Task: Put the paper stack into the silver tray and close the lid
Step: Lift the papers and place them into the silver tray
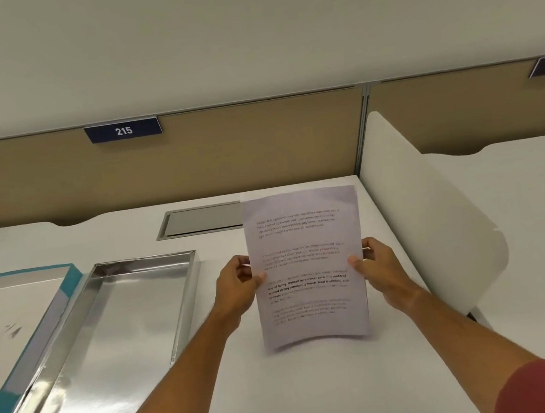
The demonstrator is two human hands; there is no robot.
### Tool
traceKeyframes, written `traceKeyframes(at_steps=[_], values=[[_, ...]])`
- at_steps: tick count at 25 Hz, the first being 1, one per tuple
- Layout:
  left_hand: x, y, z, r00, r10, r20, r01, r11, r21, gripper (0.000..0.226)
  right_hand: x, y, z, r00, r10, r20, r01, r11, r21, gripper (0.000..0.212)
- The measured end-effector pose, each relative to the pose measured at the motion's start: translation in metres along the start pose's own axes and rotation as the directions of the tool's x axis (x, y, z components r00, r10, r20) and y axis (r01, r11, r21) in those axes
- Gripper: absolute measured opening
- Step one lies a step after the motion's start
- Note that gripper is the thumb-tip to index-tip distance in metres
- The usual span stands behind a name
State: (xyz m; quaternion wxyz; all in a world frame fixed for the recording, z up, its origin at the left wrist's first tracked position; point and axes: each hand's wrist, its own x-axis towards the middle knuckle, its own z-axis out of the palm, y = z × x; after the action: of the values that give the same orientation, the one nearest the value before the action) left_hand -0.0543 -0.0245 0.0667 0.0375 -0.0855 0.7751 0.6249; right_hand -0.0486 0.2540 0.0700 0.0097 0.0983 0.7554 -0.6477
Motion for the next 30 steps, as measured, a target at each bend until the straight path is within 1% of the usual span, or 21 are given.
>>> traceKeyframes(at_steps=[3, 10, 14, 17, 22, 27, 30], values=[[-0.008, 0.010, -0.006, 0.992, 0.124, -0.003, -0.124, 0.991, 0.041, 0.019, -0.006, -0.008, -0.004, 0.993, -0.115, 0.006, 0.114, 0.993, 0.031, 0.009], [-0.018, 0.017, -0.009, 0.988, 0.154, 0.003, -0.153, 0.980, 0.128, 0.022, -0.013, -0.006, -0.012, 0.986, -0.154, 0.058, 0.153, 0.988, 0.017, 0.022], [-0.015, 0.029, -0.013, 0.977, 0.211, -0.028, -0.205, 0.969, 0.137, 0.020, -0.011, -0.012, -0.015, 0.974, -0.223, 0.030, 0.225, 0.972, -0.065, 0.023], [-0.018, 0.028, -0.012, 0.971, 0.234, -0.040, -0.226, 0.964, 0.143, 0.021, -0.011, -0.010, -0.012, 0.972, -0.234, -0.006, 0.232, 0.970, -0.075, 0.023], [-0.020, 0.023, -0.014, 0.971, 0.237, -0.040, -0.232, 0.967, 0.109, 0.023, -0.011, -0.005, -0.014, 0.971, -0.237, -0.006, 0.236, 0.970, -0.061, 0.019], [-0.021, 0.014, -0.010, 0.973, 0.226, -0.039, -0.217, 0.961, 0.170, 0.019, -0.013, -0.002, -0.012, 0.975, -0.221, 0.034, 0.224, 0.969, -0.107, 0.028], [-0.019, 0.012, -0.012, 0.970, 0.241, -0.037, -0.233, 0.961, 0.151, 0.020, -0.011, 0.002, -0.014, 0.973, -0.228, 0.025, 0.230, 0.969, -0.095, 0.026]])
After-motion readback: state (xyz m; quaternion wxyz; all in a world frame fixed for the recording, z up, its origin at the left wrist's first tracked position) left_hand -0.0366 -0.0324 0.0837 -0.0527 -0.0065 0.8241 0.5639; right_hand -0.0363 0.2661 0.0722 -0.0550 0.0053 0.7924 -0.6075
